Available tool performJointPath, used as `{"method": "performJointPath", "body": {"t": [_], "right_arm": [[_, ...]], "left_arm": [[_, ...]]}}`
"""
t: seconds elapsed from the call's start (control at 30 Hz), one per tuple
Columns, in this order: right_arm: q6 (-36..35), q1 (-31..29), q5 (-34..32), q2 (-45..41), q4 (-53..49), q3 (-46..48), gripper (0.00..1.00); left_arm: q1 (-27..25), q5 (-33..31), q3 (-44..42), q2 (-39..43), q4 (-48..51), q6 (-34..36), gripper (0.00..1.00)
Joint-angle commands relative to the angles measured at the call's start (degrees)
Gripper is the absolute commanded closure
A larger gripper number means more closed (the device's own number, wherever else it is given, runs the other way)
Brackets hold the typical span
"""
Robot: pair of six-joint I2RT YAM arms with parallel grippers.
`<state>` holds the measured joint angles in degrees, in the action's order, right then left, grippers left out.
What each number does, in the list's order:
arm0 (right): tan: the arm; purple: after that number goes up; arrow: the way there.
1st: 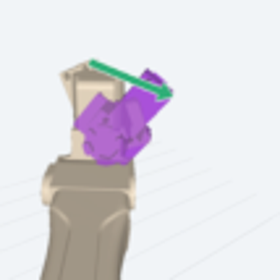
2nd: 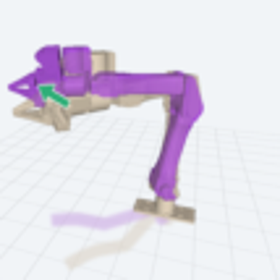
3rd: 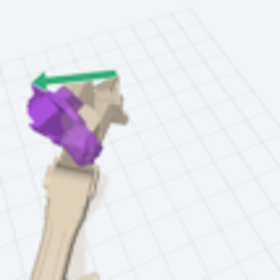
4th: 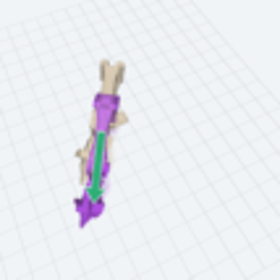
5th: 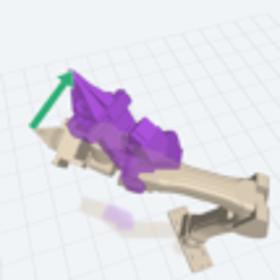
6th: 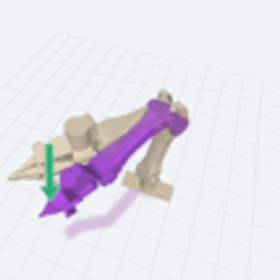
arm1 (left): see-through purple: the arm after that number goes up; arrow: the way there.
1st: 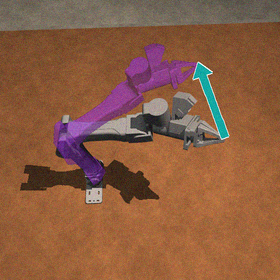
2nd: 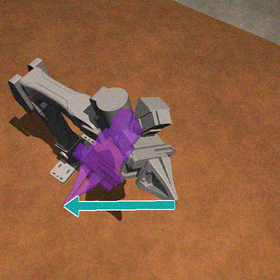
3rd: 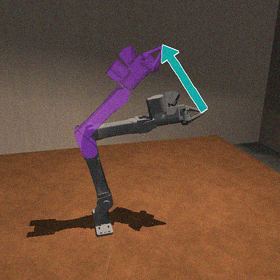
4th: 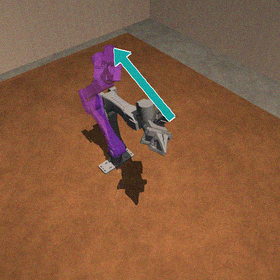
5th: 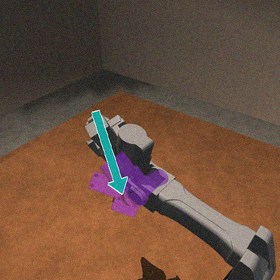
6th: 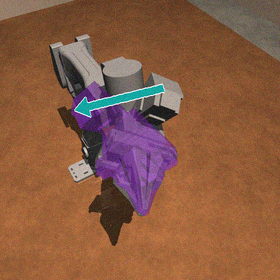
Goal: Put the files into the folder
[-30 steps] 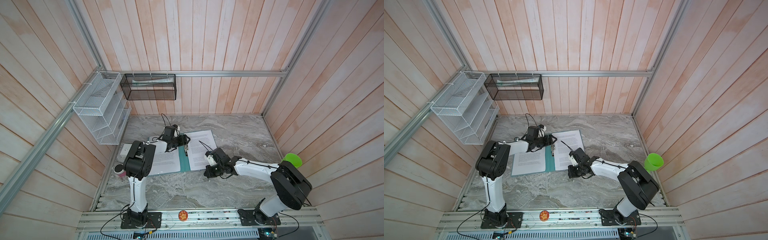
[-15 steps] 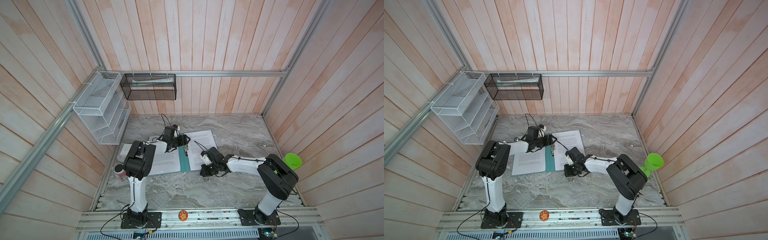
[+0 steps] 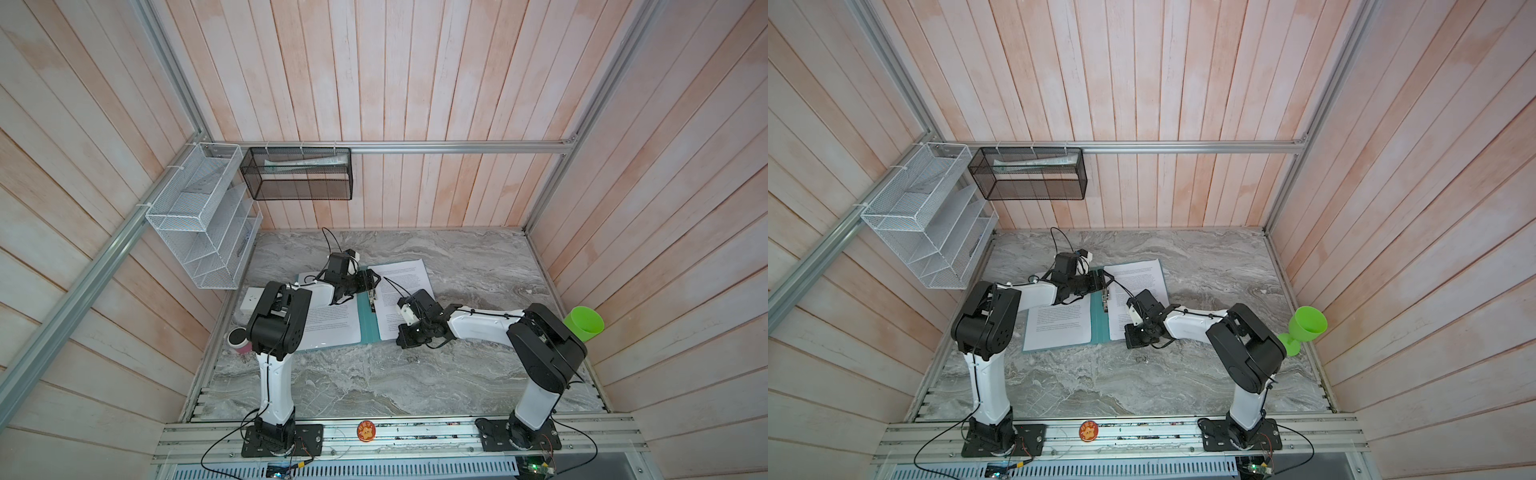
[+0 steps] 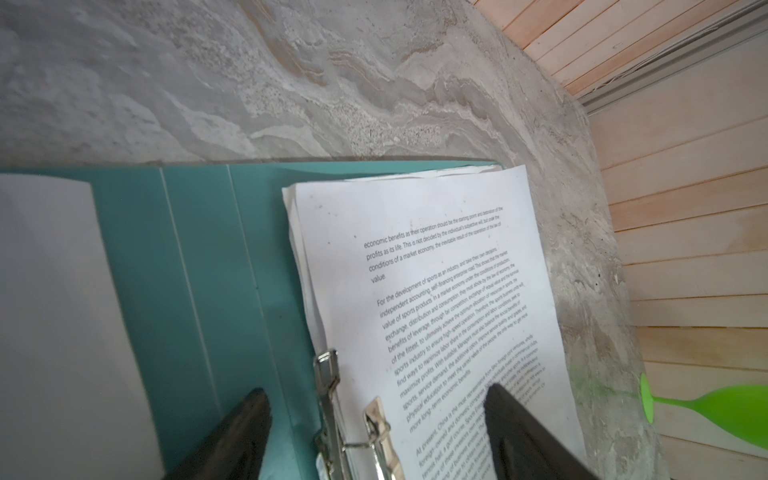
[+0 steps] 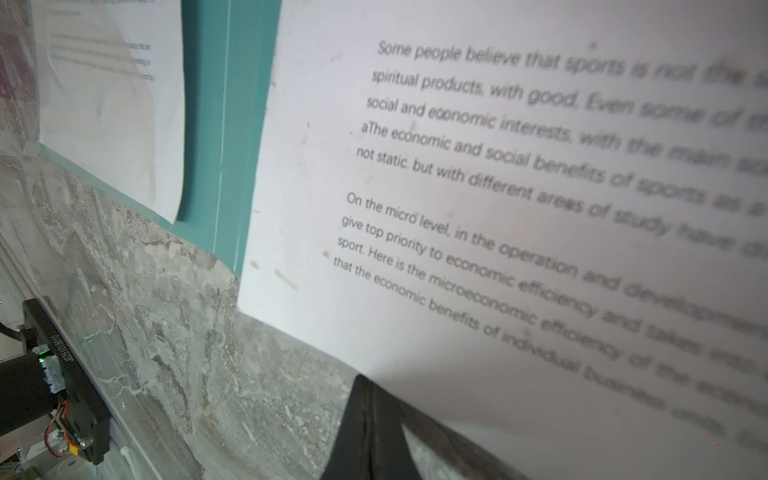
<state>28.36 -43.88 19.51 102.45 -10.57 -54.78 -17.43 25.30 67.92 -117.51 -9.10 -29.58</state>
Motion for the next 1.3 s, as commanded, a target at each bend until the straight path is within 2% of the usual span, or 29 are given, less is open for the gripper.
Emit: {"method": "performJointPath", "body": {"t": [0.0,0.33,0.57,0.77,0.93,1.27], "right_arm": [[-1.33,0.29,-2.37,2.09,-3.40,-0.75,1.00],[-2.20,0.28,-4.29,1.17,-3.62,-1.02,1.00],[-2.18,0.28,-2.76,2.98,-3.14,-2.22,1.00],[-1.10,0.02,1.00,-3.60,-2.18,-0.29,1.00],[-1.55,0.32,1.40,-8.70,-3.07,0.12,1.00],[-0.85,2.78,3.54,-9.32,-0.39,0.63,1.00]], "left_arm": [[-0.19,0.50,-0.53,0.05,-0.57,0.14,0.17],[-0.16,0.45,-0.67,0.01,-0.73,0.07,0.17],[-0.15,0.54,-0.90,0.44,-0.24,0.55,0.17],[-0.14,0.38,0.00,0.27,0.06,1.15,0.17],[0.07,0.25,1.88,-1.01,0.50,2.17,0.17],[0.47,3.30,4.39,-3.92,-1.29,0.98,0.25]]}}
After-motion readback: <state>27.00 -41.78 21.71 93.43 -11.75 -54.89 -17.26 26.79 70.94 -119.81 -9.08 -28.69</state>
